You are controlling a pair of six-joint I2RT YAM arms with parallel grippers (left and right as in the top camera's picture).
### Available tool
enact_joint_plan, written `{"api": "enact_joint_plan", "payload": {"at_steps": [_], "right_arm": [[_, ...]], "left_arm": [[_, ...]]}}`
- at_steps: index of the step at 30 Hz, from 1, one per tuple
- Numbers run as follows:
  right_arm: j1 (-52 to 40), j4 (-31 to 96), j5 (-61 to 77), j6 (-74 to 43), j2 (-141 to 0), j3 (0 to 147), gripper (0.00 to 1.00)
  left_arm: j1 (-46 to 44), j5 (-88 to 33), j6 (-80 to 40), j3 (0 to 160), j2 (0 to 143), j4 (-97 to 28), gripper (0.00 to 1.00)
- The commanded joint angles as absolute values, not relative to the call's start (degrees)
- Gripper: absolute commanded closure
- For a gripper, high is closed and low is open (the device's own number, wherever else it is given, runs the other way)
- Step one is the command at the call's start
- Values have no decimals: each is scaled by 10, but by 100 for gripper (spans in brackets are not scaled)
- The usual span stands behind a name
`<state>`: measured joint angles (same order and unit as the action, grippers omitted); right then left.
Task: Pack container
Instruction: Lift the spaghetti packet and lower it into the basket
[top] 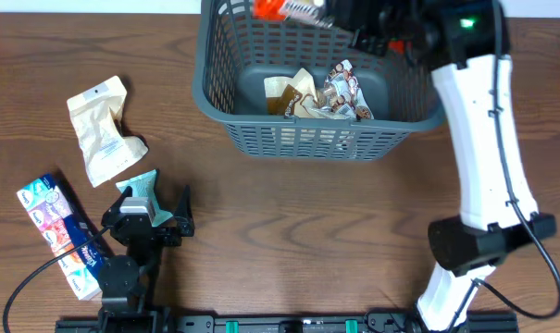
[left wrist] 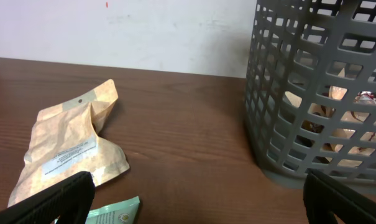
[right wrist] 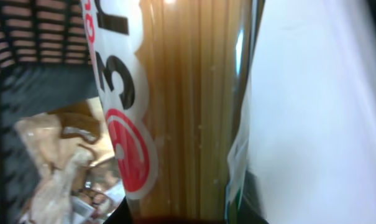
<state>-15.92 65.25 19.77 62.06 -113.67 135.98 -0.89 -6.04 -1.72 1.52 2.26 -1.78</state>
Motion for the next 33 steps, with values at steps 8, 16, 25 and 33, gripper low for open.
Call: {"api": "enact_joint_plan", "payload": {"at_steps": [8, 16, 25, 33], "right_arm": [[-169, 710, 201, 639, -1240, 1371, 95], [-166, 761, 97, 592, -1279, 1371, 95], [-154, 800, 96, 549, -1291, 1371, 54], [-151, 808, 97, 536, -1301, 1371, 20]], "left_arm": [[-11, -71, -25, 3, 25, -25, 1], [-11, -71, -25, 3, 25, -25, 1], [-11, -71, -25, 3, 25, -25, 1], [-11, -71, -25, 3, 25, -25, 1]]}}
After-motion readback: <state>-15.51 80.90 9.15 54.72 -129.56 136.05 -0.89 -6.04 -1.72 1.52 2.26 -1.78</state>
